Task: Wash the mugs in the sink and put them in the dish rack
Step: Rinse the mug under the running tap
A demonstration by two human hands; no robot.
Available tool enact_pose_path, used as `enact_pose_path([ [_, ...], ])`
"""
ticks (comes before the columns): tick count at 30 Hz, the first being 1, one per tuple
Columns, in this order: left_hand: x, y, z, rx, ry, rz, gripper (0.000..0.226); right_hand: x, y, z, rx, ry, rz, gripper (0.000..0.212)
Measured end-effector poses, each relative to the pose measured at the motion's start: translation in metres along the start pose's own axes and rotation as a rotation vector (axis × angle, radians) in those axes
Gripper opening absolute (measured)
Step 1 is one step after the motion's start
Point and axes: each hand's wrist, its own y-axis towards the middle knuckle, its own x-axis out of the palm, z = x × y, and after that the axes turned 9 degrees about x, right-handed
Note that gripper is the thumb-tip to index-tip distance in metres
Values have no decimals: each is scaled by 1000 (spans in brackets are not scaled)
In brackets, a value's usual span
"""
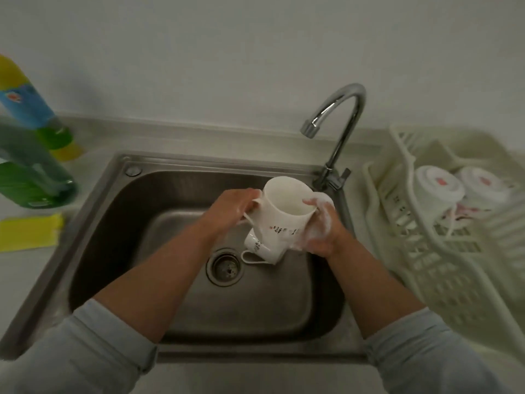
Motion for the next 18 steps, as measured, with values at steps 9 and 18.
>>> enact_pose_path([
  [9, 40, 22, -13, -274, -198, -186, 38, -30, 11, -25, -341, -165, 480, 14],
  [18, 52, 43, -18, -197, -228, 111, 31, -43, 25, -68, -685, -512, 1084, 27],
])
